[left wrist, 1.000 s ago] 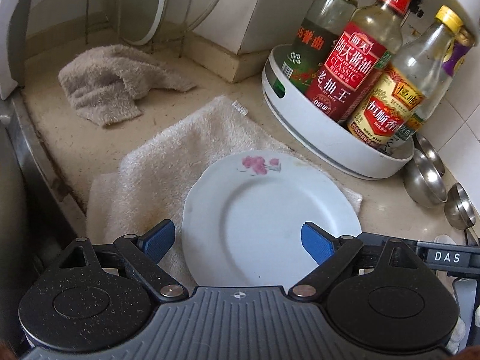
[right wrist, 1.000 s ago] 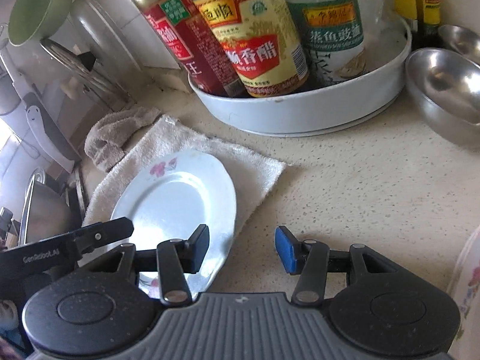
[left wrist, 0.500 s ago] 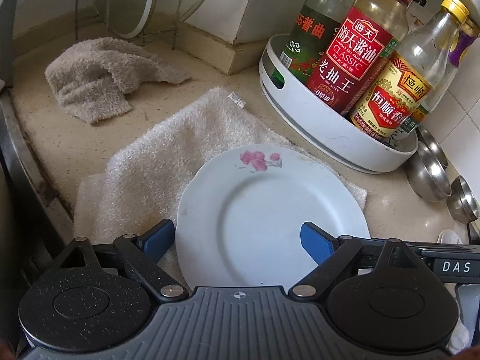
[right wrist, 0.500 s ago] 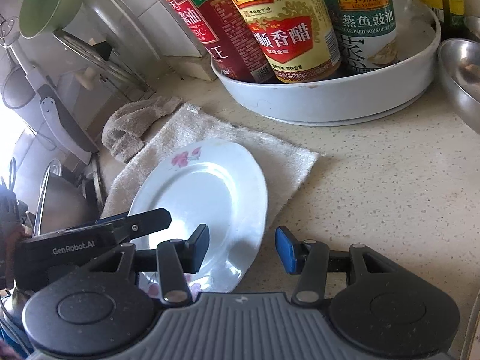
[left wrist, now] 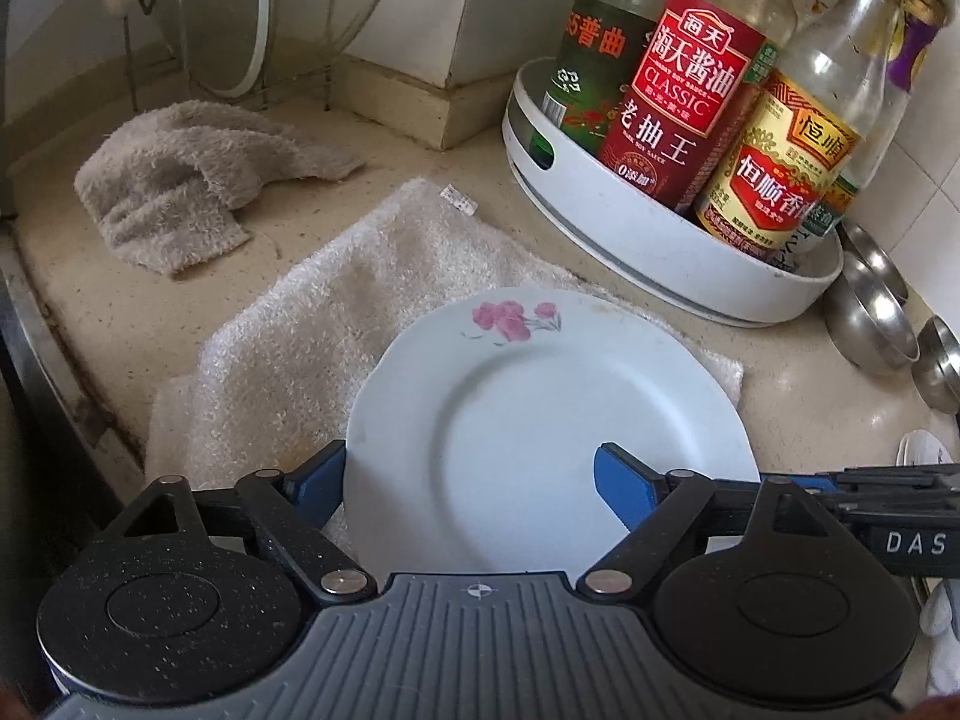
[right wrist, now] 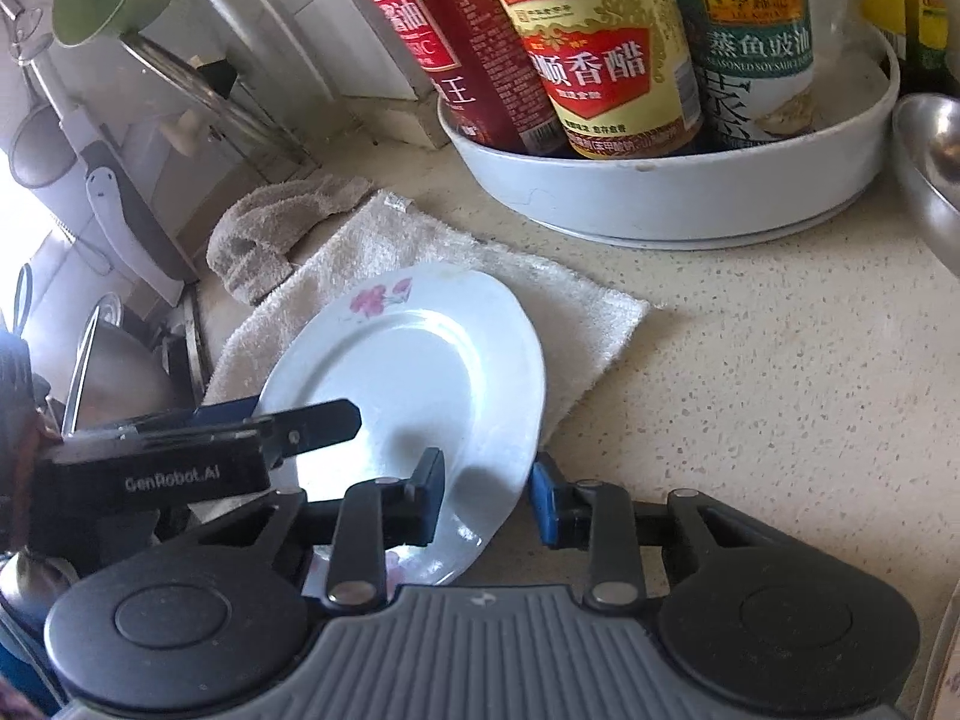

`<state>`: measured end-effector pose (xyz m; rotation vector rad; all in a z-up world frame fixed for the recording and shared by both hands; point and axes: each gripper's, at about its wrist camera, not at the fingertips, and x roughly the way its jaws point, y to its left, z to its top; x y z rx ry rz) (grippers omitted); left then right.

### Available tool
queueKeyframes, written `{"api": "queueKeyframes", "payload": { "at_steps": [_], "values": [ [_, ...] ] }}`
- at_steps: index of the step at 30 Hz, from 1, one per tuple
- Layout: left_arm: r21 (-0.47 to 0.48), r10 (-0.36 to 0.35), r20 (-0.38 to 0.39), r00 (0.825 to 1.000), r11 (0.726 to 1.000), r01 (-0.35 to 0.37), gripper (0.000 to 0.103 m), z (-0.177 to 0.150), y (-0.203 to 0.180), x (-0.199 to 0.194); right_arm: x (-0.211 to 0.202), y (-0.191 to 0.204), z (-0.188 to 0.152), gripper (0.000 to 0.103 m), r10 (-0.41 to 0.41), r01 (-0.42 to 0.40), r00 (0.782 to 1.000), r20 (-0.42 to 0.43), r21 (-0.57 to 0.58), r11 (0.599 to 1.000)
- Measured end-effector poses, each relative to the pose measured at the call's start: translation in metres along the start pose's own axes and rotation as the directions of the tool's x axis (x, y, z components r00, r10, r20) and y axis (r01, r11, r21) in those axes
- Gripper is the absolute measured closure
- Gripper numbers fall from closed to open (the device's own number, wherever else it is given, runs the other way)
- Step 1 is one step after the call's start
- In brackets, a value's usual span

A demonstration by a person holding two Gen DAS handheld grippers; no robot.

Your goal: Organize plates and bowls

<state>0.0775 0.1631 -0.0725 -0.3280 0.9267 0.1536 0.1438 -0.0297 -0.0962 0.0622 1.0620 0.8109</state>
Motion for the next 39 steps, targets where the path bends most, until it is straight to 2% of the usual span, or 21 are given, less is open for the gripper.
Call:
{"api": "queueKeyframes", "payload": {
  "at_steps": [8, 11, 13, 17, 21, 24, 26, 28, 31, 39],
  "values": [
    [0.008, -0.028, 0.024, 0.999, 1.000, 0.028, 0.015, 0.000, -0.004, -0.009, -0.012, 0.000, 0.000, 0.050, -0.007, 0.008, 0.999, 0.036, -0.027, 1.000],
    [0.013, -0.055, 0.004, 0.998, 0.998, 0.055, 0.016, 0.000, -0.004, -0.006, -0.015, -0.002, -0.001, 0.050, -0.011, 0.012, 0.999, 0.041, -0.028, 1.000],
    [0.015, -0.060, -0.021, 0.998, 0.998, 0.060, 0.016, -0.001, -0.004, -0.001, -0.011, -0.007, -0.001, 0.050, -0.017, 0.017, 1.000, 0.025, -0.008, 1.000],
    [0.028, -0.071, -0.019, 0.997, 0.997, 0.072, 0.015, 0.002, -0.002, 0.002, -0.007, -0.016, 0.001, 0.050, 0.003, -0.004, 1.000, 0.010, 0.047, 0.999],
    [0.054, -0.027, -0.012, 1.000, 0.998, 0.028, 0.016, 0.008, -0.003, 0.009, -0.013, -0.016, 0.007, 0.050, -0.024, 0.022, 0.999, 0.044, 0.031, 0.999],
    [0.105, -0.017, -0.021, 1.000, 0.994, 0.019, 0.017, 0.008, -0.011, 0.013, -0.007, -0.017, 0.008, 0.050, -0.011, 0.010, 1.000, 0.029, 0.035, 0.999],
    [0.103, -0.009, -0.019, 1.000, 0.995, 0.011, 0.019, 0.008, -0.014, 0.013, -0.004, -0.014, 0.004, 0.050, -0.019, 0.018, 0.999, 0.034, 0.028, 0.999],
    [0.088, 0.004, -0.011, 1.000, 0.996, -0.003, 0.025, 0.008, -0.013, 0.011, -0.004, -0.007, 0.002, 0.050, -0.048, 0.048, 0.998, 0.034, -0.005, 0.999],
    [0.062, -0.027, 0.000, 1.000, 0.998, 0.027, 0.029, 0.011, -0.009, 0.003, -0.008, -0.011, 0.001, 0.050, -0.044, 0.043, 0.998, 0.038, 0.022, 0.999],
    [0.054, -0.062, 0.012, 0.998, 0.997, 0.062, 0.029, 0.013, -0.015, -0.007, -0.028, -0.015, 0.002, 0.050, -0.027, 0.022, 0.997, 0.078, 0.060, 0.998]
  ]
}}
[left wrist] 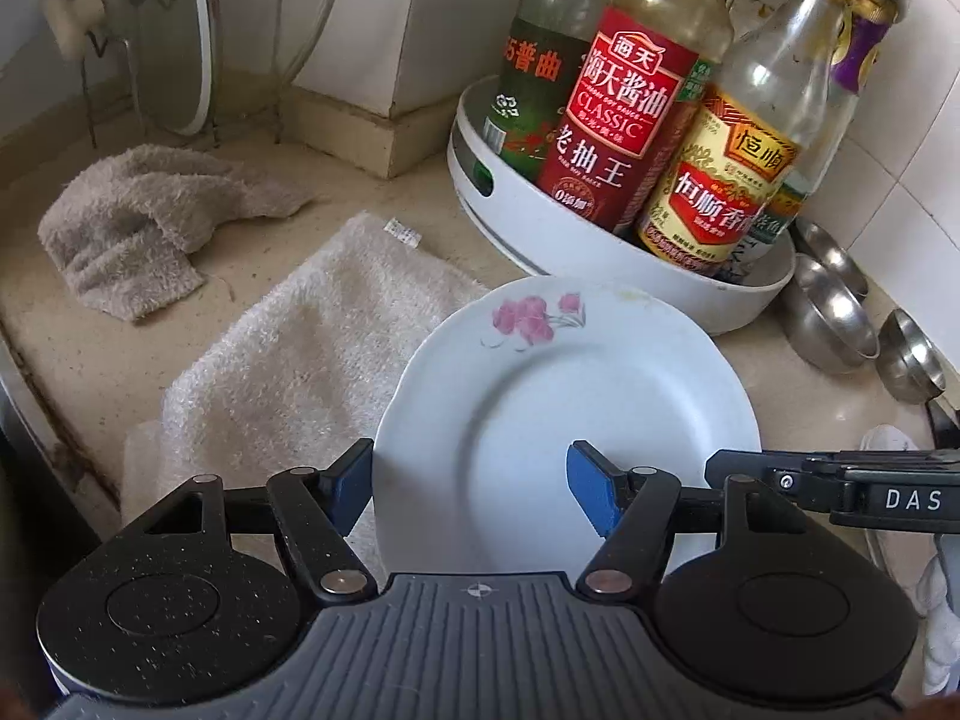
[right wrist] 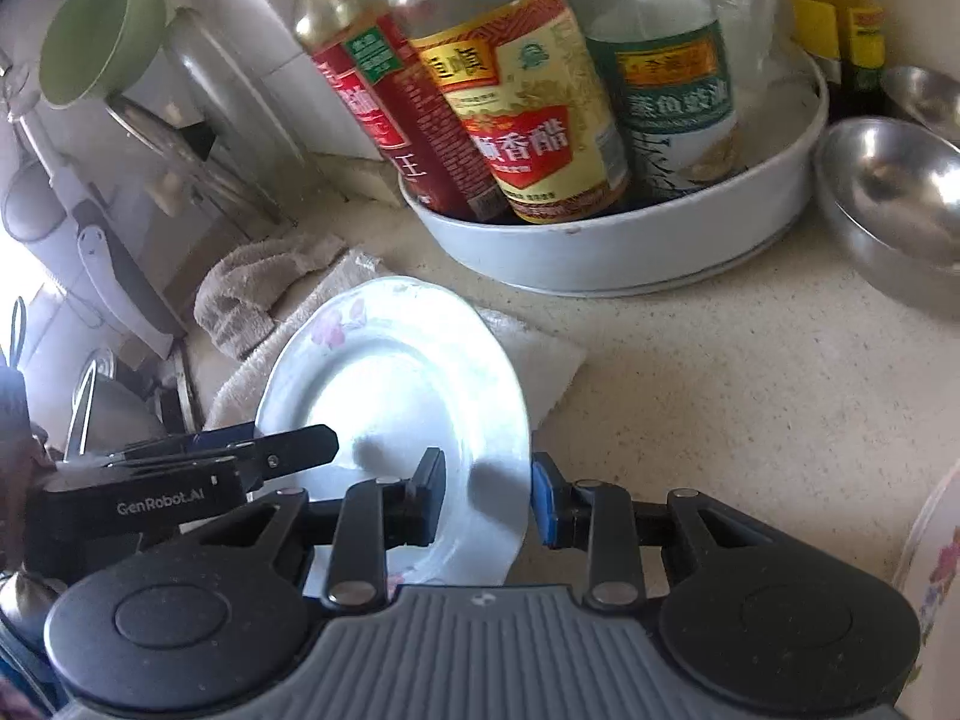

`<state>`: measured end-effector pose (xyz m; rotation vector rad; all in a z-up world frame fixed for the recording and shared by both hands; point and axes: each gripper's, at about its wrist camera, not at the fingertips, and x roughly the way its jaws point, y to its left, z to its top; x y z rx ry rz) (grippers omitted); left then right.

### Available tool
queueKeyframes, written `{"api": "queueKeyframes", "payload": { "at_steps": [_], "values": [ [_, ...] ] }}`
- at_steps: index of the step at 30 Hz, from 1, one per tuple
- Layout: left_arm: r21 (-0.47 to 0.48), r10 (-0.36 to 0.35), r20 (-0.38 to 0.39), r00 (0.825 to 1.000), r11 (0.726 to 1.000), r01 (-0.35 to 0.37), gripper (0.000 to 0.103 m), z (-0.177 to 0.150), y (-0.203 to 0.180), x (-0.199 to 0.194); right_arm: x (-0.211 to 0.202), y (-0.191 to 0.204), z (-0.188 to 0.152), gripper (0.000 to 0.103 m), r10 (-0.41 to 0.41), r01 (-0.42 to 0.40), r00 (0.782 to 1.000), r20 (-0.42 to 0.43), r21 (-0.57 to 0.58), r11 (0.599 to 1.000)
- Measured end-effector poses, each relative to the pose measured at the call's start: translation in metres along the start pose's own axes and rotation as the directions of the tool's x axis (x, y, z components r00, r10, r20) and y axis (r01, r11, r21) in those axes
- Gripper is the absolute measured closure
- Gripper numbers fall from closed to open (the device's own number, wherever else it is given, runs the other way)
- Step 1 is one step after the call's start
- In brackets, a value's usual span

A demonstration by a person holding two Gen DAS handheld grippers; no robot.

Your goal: Organize plates and bowls

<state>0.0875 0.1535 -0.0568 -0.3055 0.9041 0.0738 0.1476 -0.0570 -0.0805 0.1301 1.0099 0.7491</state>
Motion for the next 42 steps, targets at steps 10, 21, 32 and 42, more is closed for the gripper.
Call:
{"api": "queueKeyframes", "payload": {
  "at_steps": [10, 21, 32, 42],
  "values": [
    [0.079, -0.076, 0.031, 0.997, 0.994, 0.074, 0.028, -0.003, -0.033, -0.017, -0.044, -0.013, -0.015, 0.050, -0.035, 0.030, 0.996, 0.078, 0.067, 0.997],
    [0.203, -0.198, 0.005, 0.980, 0.960, 0.192, 0.028, -0.006, -0.084, -0.021, -0.101, -0.035, -0.048, 0.050, -0.131, 0.095, 0.976, 0.175, 0.202, 0.975],
    [0.341, -0.324, -0.091, 0.942, 0.878, 0.335, 0.026, -0.019, -0.166, -0.004, -0.168, -0.077, -0.084, 0.050, -0.296, 0.190, 0.923, 0.246, 0.377, 0.907],
    [0.402, -0.360, -0.162, 0.919, 0.826, 0.395, 0.024, -0.036, -0.237, 0.019, -0.202, -0.130, -0.112, 0.049, -0.396, 0.240, 0.888, 0.232, 0.502, 0.831]
  ]
}}
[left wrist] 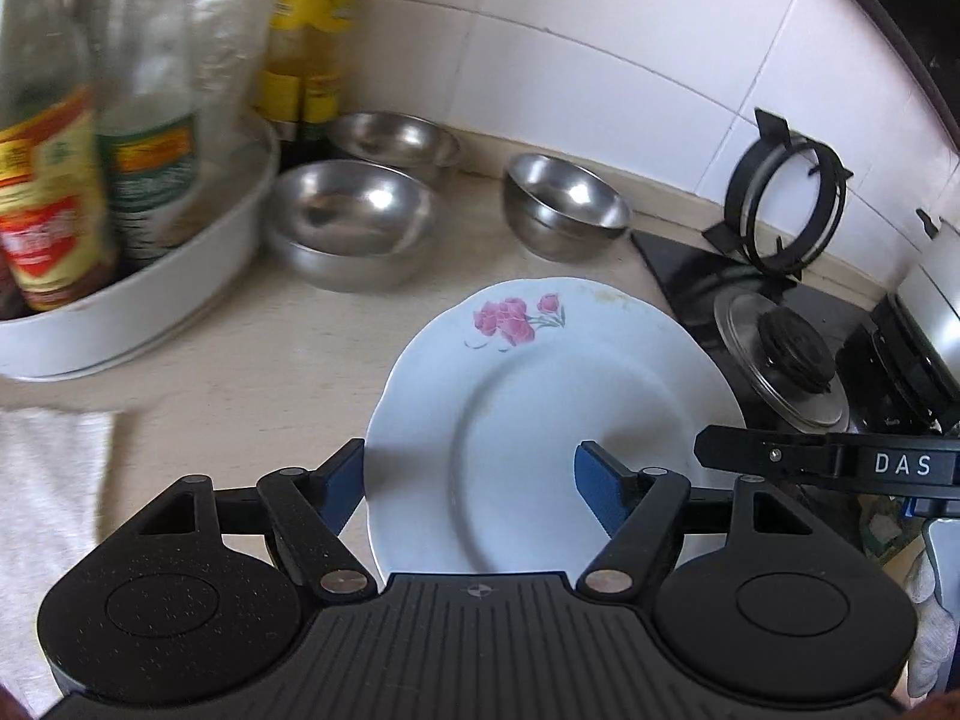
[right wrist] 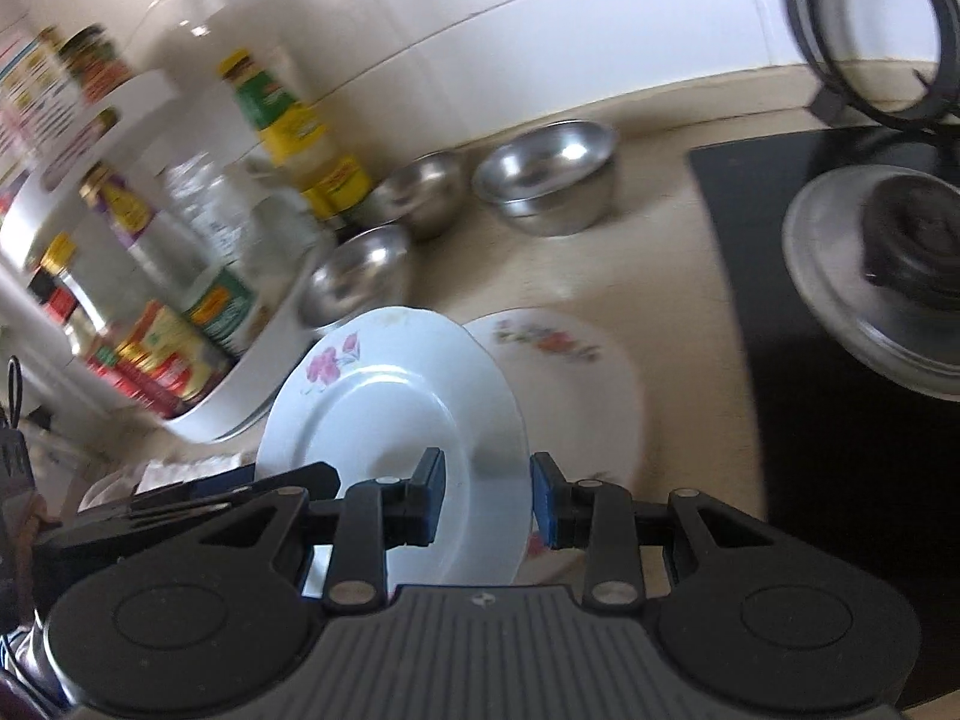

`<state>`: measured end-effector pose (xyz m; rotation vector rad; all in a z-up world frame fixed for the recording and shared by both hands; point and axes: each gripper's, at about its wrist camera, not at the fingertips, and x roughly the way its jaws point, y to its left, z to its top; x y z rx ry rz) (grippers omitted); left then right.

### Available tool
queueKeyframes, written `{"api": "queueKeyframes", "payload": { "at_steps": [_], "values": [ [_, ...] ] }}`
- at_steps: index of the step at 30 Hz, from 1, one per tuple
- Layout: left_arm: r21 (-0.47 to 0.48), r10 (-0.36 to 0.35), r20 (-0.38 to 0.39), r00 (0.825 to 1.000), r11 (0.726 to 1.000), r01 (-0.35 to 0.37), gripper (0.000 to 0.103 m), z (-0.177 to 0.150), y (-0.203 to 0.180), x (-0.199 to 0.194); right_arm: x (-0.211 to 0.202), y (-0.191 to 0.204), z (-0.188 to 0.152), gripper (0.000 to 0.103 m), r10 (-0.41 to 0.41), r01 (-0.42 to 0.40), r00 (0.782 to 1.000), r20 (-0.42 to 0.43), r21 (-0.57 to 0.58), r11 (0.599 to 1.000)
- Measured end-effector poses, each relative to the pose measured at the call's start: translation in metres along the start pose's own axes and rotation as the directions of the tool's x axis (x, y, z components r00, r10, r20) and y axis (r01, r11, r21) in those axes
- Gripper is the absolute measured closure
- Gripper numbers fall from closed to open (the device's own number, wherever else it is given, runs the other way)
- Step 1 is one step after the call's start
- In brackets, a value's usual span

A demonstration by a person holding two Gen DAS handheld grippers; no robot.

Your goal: Organize plates and bowls

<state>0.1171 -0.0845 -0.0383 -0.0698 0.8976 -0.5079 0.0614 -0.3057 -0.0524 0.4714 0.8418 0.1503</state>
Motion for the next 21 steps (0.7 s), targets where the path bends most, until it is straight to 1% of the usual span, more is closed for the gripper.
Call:
{"api": "queueKeyframes", "payload": {
  "at_steps": [9, 15, 21],
  "values": [
    [-0.015, 0.017, -0.019, 1.000, 1.000, -0.018, 0.024, 0.007, -0.015, 0.025, 0.006, -0.018, 0.009, 0.048, -0.018, 0.018, 1.000, -0.005, 0.026, 0.999],
    [-0.035, 0.024, -0.027, 0.999, 0.999, -0.025, 0.024, 0.008, -0.015, 0.032, 0.015, -0.024, 0.014, 0.048, -0.015, 0.015, 1.000, -0.023, 0.015, 1.000],
    [-0.042, 0.033, -0.035, 0.999, 0.999, -0.035, 0.024, 0.010, -0.013, 0.038, 0.021, -0.019, 0.016, 0.047, -0.038, 0.038, 0.999, -0.018, -0.021, 0.999]
  ]
}}
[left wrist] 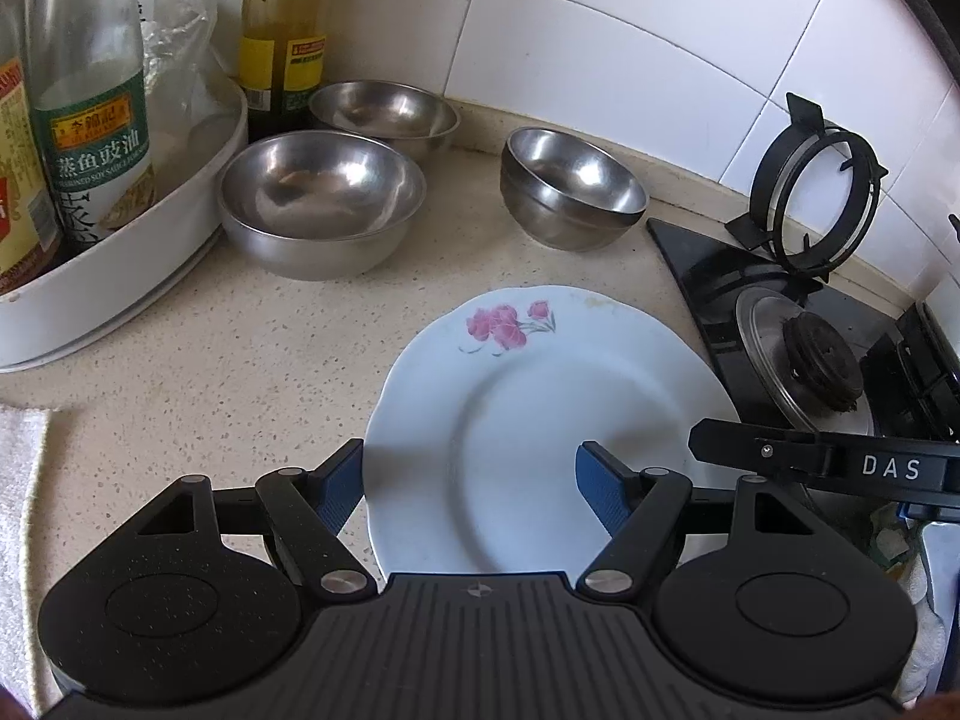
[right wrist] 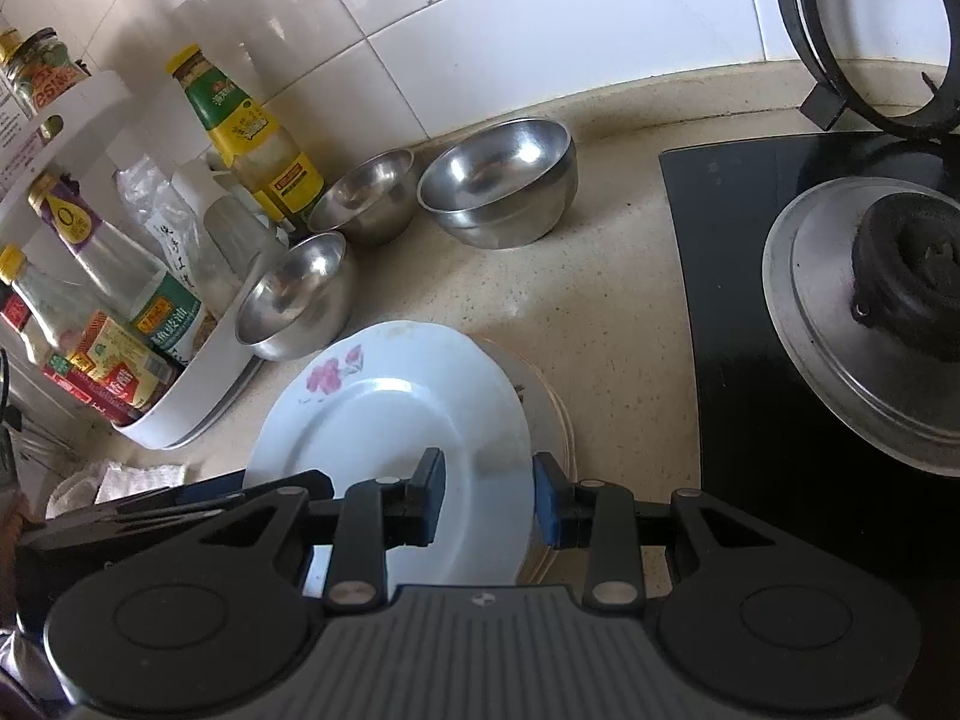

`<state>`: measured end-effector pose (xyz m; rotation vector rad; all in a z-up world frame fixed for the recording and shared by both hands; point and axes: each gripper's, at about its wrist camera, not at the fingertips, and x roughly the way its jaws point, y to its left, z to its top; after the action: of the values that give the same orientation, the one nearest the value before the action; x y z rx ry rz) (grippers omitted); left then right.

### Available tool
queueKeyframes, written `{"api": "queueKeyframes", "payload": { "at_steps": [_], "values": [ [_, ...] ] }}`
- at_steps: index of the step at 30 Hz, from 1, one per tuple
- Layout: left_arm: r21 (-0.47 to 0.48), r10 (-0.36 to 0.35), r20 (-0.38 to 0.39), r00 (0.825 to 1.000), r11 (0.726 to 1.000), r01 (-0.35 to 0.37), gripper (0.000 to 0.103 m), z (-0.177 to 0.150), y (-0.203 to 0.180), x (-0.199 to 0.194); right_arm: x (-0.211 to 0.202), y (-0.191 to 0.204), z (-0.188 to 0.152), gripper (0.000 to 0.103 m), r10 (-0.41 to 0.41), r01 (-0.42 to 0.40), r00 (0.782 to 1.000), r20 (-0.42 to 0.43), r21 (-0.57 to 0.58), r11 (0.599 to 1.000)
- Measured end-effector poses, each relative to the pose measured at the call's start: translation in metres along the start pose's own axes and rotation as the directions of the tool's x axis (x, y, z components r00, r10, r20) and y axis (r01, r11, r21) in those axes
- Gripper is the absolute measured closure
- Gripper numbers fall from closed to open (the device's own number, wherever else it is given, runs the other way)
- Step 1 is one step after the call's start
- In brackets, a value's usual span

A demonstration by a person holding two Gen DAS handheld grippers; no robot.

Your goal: Organize plates and bowls

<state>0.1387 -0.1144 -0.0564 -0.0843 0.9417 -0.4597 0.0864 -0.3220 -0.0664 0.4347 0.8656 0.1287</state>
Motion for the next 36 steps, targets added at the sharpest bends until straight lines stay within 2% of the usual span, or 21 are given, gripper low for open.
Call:
{"api": "queueKeyframes", "payload": {
  "at_steps": [11, 16, 21, 28, 36],
  "values": [
    [0.001, -0.011, -0.001, 1.000, 1.000, 0.011, 0.024, 0.002, 0.001, 0.005, 0.004, 0.000, -0.001, 0.047, -0.022, 0.022, 1.000, 0.006, 0.010, 1.000],
    [-0.025, -0.011, -0.014, 1.000, 1.000, 0.011, 0.028, 0.002, 0.007, 0.009, 0.006, 0.001, 0.000, 0.047, -0.020, 0.020, 1.000, 0.017, -0.001, 1.000],
    [-0.019, -0.009, 0.027, 1.000, 1.000, 0.010, 0.028, 0.005, 0.005, 0.001, 0.004, -0.004, 0.004, 0.047, -0.044, 0.044, 0.998, 0.036, 0.000, 0.999],
    [-0.032, 0.021, 0.066, 0.998, 0.999, -0.019, 0.026, 0.009, 0.012, -0.011, -0.007, -0.002, 0.013, 0.047, -0.029, 0.032, 0.995, 0.100, -0.022, 0.999],
    [-0.059, 0.059, 0.098, 0.993, 0.997, -0.053, 0.021, -0.003, 0.025, -0.035, -0.013, 0.002, 0.007, 0.045, -0.022, 0.026, 0.997, 0.077, -0.052, 0.998]
  ]
}}
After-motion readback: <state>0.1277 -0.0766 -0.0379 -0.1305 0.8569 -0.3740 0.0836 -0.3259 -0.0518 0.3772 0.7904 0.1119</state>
